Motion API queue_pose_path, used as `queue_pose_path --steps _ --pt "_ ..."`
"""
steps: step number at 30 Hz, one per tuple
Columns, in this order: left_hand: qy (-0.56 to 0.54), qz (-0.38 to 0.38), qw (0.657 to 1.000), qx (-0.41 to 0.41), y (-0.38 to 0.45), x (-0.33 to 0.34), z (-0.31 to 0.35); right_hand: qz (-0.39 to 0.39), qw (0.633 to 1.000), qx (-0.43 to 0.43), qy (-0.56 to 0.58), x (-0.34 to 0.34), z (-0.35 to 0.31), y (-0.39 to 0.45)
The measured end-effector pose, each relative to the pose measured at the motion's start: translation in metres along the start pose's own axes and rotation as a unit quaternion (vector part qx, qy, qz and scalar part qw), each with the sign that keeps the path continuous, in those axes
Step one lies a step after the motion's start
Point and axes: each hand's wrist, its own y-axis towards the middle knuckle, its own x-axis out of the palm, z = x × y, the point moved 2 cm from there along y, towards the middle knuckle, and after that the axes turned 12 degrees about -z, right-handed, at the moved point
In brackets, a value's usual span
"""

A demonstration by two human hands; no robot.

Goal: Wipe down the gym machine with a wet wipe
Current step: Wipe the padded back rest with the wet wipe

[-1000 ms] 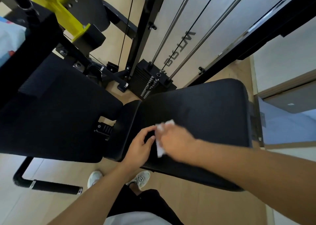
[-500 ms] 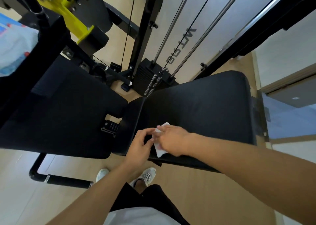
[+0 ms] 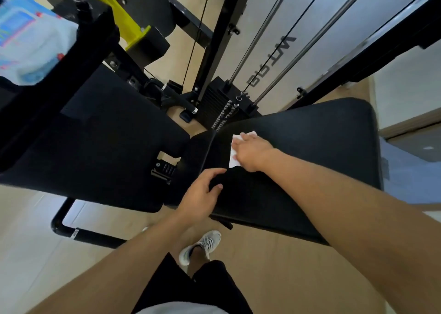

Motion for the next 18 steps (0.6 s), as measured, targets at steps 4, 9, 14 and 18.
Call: queue_pose_path --steps 4,9,14,18 --pt "-0.014 0.005 1.0 0.003 0.006 0.005 0.01 0.008 1.0 0.02 0.002 0.004 0.002 -0.035" --pt "-0.026 -0.056 0.998 0.005 -0.004 0.022 0.016 0.074 0.983 0.168 0.025 -0.02 0.099 -0.066" --pt "-0.006 -0.062 0.998 0.02 -0.001 0.029 0.014 0.023 0.997 0.066 0.019 0.019 0.045 -0.091" --pt "-0.005 -0.068 0.997 0.023 0.001 0.03 0.014 -0.041 0.991 -0.101 -0.072 0.052 -0.043 -0.138"
